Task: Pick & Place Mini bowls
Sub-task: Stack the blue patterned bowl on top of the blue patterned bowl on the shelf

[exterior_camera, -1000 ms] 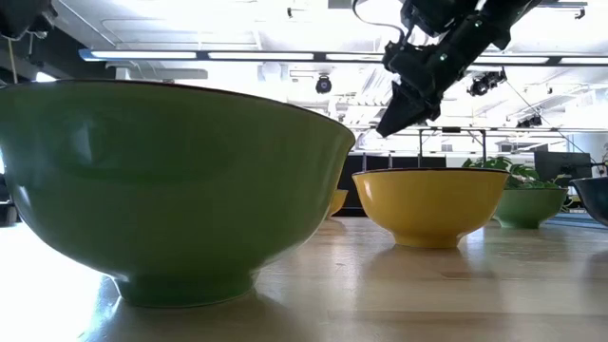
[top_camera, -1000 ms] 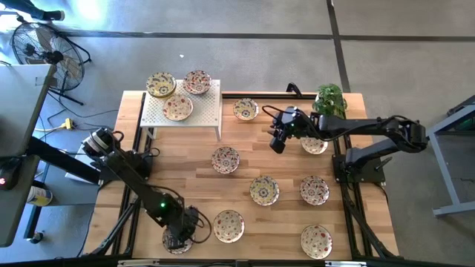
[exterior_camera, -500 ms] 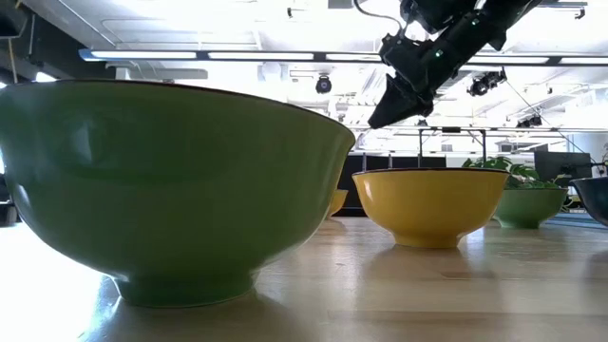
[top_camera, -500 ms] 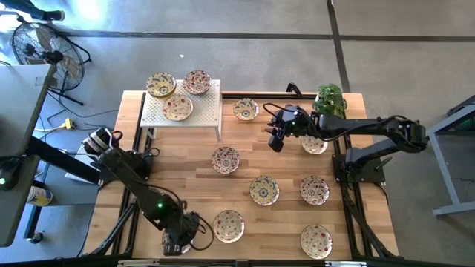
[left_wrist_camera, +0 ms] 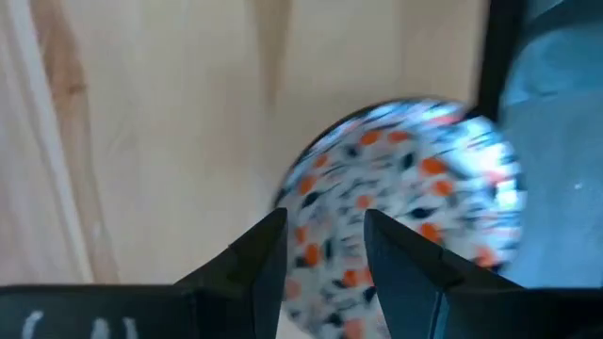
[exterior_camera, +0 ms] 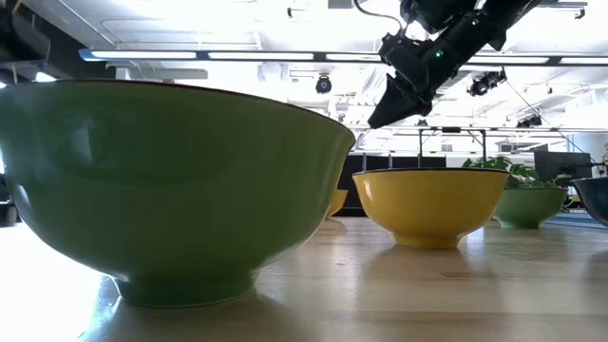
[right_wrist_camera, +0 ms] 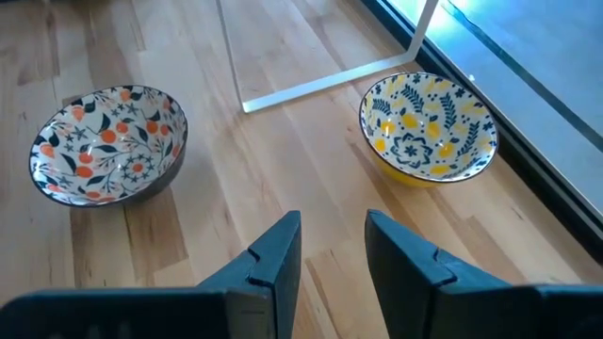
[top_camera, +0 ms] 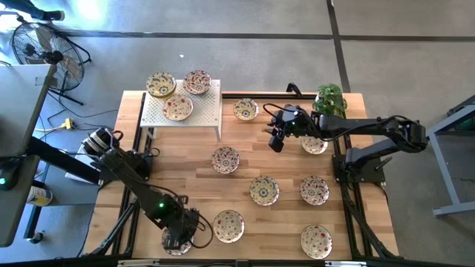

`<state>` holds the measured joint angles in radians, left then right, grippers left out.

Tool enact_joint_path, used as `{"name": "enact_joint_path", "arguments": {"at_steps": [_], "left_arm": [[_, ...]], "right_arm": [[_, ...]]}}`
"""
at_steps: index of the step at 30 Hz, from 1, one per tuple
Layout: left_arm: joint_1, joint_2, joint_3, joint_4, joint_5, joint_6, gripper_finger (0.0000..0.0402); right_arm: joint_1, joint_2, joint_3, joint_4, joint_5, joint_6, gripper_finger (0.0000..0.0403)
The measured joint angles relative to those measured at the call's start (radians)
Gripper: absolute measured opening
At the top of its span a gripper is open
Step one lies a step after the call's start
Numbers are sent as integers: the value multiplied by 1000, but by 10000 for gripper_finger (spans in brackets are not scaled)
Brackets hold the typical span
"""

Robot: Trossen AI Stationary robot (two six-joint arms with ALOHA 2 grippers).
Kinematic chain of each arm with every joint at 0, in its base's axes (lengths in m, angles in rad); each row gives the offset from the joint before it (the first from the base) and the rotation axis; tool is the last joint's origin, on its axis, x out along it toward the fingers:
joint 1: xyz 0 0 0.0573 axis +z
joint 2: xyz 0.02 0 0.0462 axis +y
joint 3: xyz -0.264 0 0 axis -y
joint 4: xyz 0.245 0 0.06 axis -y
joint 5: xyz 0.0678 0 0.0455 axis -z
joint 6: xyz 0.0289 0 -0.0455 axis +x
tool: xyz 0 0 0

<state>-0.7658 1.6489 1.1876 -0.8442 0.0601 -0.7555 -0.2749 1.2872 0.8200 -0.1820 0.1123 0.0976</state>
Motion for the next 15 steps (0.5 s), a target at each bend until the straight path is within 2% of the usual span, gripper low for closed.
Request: {"name": "enact_joint_path", "arguments": {"at_steps": [8, 15], "left_arm": [[0, 1, -106, 102, 16, -61, 138], [0, 1, -118, 115, 11, -69, 138]], "right_arm": [[0, 0, 0, 32, 13, -20, 108], [0, 0, 0, 53, 15, -20, 108]]}}
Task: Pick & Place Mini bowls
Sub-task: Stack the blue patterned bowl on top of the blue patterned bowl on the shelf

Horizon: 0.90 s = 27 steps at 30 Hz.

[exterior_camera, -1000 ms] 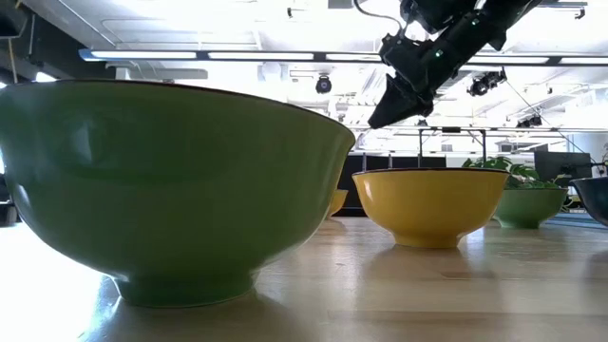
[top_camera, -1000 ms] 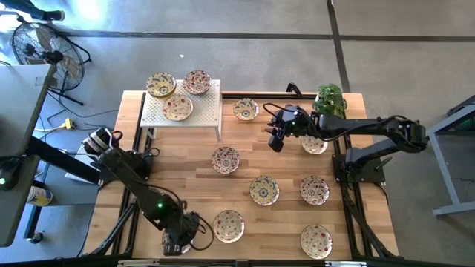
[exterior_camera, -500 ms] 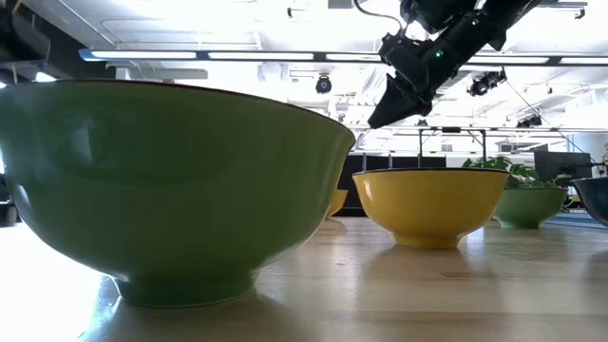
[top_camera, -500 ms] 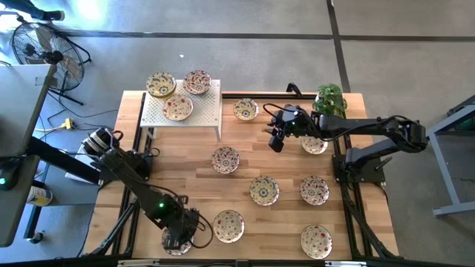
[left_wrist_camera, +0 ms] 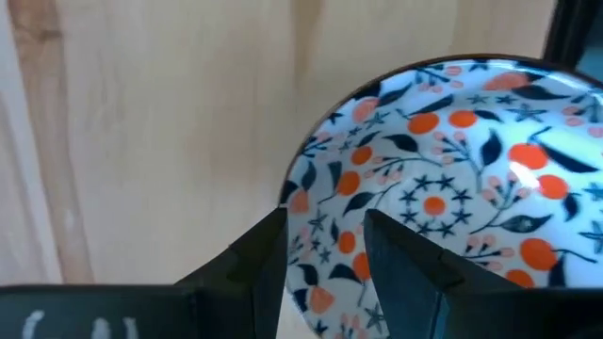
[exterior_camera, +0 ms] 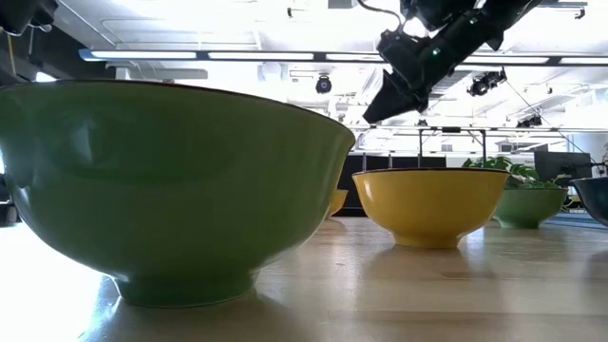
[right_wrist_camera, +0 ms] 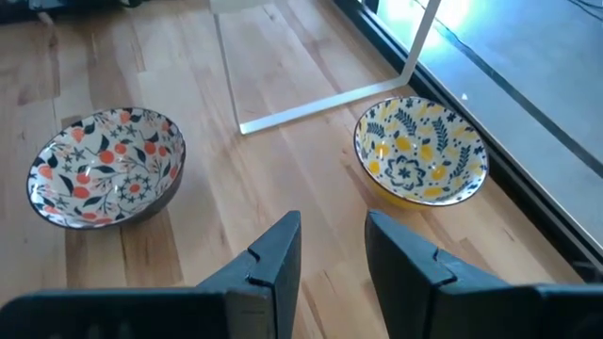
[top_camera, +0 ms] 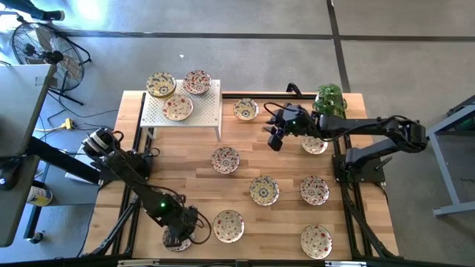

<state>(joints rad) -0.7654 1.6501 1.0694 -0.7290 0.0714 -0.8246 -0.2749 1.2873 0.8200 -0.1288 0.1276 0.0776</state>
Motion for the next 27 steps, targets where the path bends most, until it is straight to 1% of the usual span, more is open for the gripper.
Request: {"name": "enact_joint_path", "arguments": {"at_steps": [7, 17, 22, 27], "left_arm": [[0, 0, 3, -19, 71, -15, 138], [0, -1, 40, -20, 74, -16, 138], [-1, 0, 40, 48, 82, -18, 138], [-1, 41, 41, 55, 94, -22, 131]], "right_arm": [[0, 0, 0, 34, 1, -8, 108], [-1, 0, 0, 37, -2, -15, 108], [0, 0, 0, 37, -3, -15, 108], [0, 0, 0, 37, -3, -11, 108]]}}
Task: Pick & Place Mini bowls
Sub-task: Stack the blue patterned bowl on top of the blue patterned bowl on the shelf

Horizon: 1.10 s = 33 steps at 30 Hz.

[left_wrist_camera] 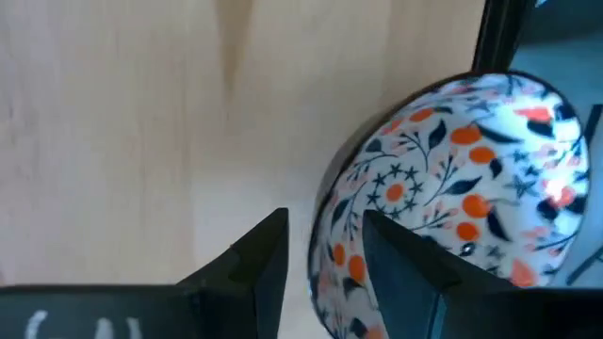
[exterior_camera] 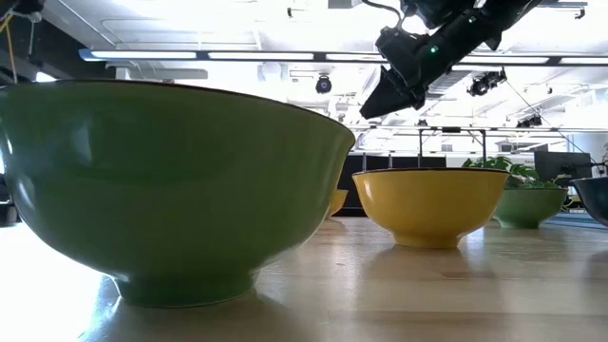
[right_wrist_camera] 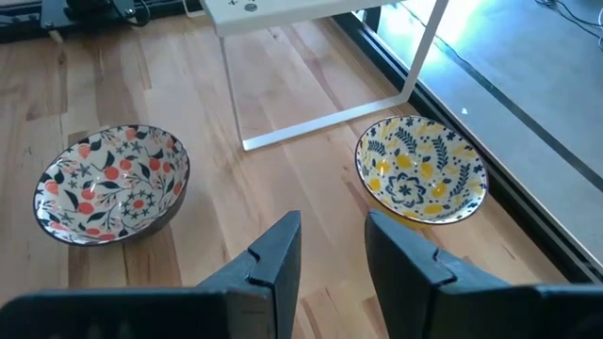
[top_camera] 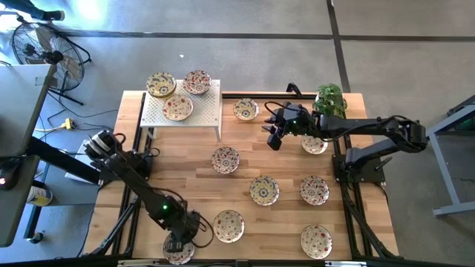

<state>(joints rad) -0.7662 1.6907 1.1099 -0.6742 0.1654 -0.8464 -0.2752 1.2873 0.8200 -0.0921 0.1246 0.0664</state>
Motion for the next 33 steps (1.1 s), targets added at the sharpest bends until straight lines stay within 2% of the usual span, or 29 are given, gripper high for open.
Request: {"name": "enact_joint_path", "arguments": {"at_steps": [2, 6, 8, 14, 19, 23, 26, 30, 33], "left_arm": [[0, 16, 0, -4, 16, -1, 112], [3, 12, 0, -41, 20, -3, 32], [12, -15, 0, -88, 24, -1, 13], [75, -123, -2, -240, -95, -49, 7], [179, -265, -97, -248, -180, -152, 6], [283, -403, -226, -200, -286, -279, 5], [360, -490, -336, -50, -355, -370, 4], [460, -555, -453, 13, -407, -513, 3], [520, -572, -491, 32, -436, -631, 3]], "right_arm": [[0, 0, 0, 0, 0, 0, 108], [0, 0, 0, 0, 0, -10, 108], [0, 0, 0, 0, 0, -20, 108], [0, 0, 0, 0, -4, -23, 108], [0, 0, 0, -1, -25, -23, 108], [0, 0, 0, -6, -30, -14, 108], [0, 0, 0, -10, -30, -4, 108], [0, 0, 0, -15, -30, 27, 108], [1, 0, 0, -16, -30, 30, 108]]}}
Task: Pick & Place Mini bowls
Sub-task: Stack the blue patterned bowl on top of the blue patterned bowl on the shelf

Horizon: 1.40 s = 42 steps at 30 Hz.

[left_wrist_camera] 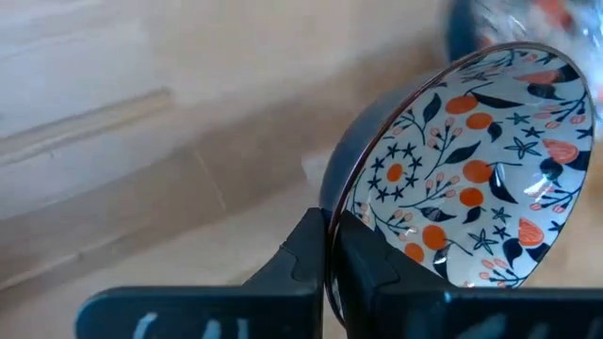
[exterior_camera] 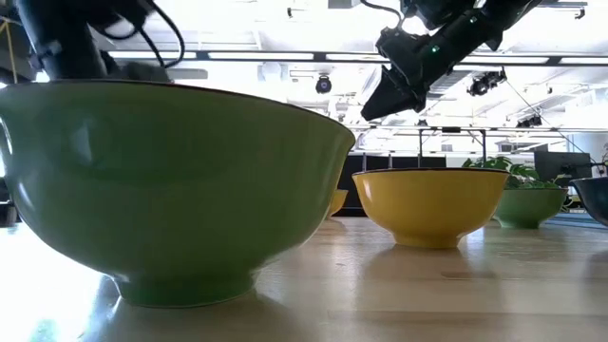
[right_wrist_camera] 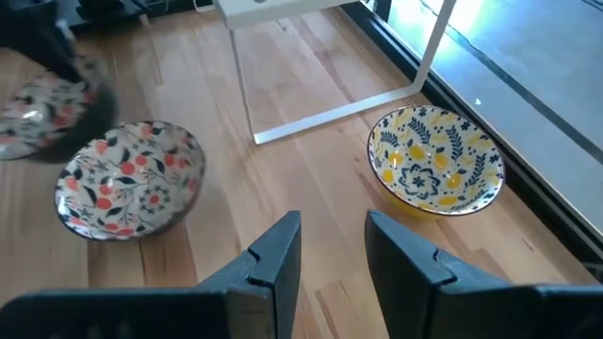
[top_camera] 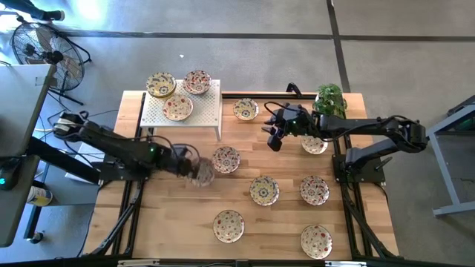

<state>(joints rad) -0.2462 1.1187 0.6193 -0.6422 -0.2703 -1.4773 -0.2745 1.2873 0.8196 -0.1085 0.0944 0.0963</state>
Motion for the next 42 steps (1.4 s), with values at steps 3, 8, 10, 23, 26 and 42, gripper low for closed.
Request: {"name": "enact_joint_path", "arguments": {"at_steps": [3, 8, 10, 23, 26, 42], "left_arm": [[41, -7, -9, -26, -1, -76, 3], [72, -6, -8, -84, 39, -138, 3], [69, -8, -6, -117, 52, -171, 3], [69, -5, 46, -202, 153, 4, 121], [69, -5, 105, -227, 153, 159, 144], [-43, 53, 222, -277, 144, 671, 156]], "right_arm": [[0, 0, 0, -2, 0, 0, 108], [0, 0, 0, -4, 0, 4, 108], [0, 0, 0, -4, 0, 3, 108], [0, 0, 0, 2, 7, -12, 108], [0, 0, 0, 2, 8, -18, 108], [0, 0, 0, 24, 8, -18, 108]]}}
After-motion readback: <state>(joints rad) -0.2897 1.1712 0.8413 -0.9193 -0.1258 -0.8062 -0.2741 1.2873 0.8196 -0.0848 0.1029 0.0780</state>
